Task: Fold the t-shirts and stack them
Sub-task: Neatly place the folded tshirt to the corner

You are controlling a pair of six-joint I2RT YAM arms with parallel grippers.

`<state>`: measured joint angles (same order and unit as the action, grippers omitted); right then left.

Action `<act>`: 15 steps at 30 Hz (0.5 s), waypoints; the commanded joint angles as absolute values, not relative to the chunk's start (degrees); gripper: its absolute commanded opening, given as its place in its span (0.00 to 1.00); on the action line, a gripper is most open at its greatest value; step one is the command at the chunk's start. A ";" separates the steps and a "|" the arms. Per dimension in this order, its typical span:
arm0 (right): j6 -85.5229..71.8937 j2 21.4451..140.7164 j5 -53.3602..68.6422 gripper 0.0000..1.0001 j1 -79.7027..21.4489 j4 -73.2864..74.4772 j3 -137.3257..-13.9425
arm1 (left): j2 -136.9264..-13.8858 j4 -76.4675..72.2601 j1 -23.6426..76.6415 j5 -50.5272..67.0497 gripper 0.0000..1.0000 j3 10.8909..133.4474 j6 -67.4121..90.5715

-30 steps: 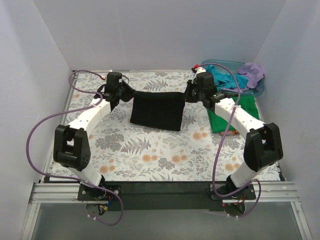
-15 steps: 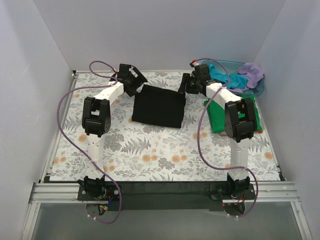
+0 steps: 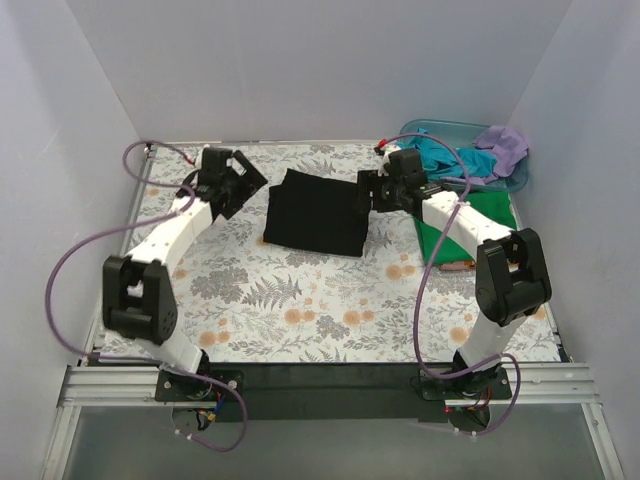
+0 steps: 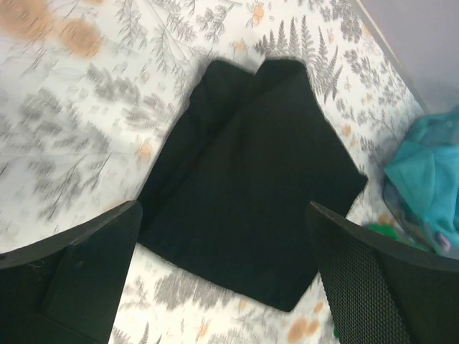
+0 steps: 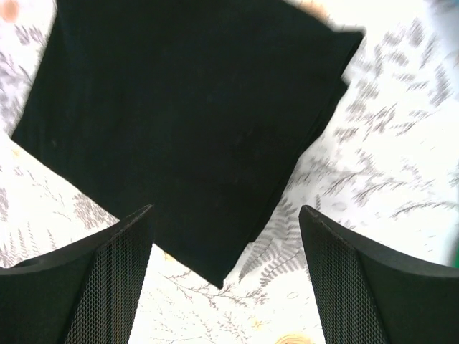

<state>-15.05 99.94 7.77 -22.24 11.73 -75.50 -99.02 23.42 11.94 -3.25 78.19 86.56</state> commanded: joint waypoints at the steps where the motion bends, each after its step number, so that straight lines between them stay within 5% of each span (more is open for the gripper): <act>1: -17.13 100.46 3.44 0.86 -23.81 10.63 -71.90 | -84.24 25.40 11.87 -6.25 0.98 62.21 88.23; 9: -20.57 107.65 -1.23 0.83 -26.10 10.20 -72.59 | -52.94 27.34 11.87 -5.10 0.98 34.82 100.02; 15: -21.53 113.89 -1.84 0.72 -27.95 10.02 -75.93 | -48.34 33.04 11.87 -5.36 0.98 31.46 100.90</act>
<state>-20.03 110.96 -0.25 -26.79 11.64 -72.88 -49.80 30.61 11.94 -5.13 31.46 99.09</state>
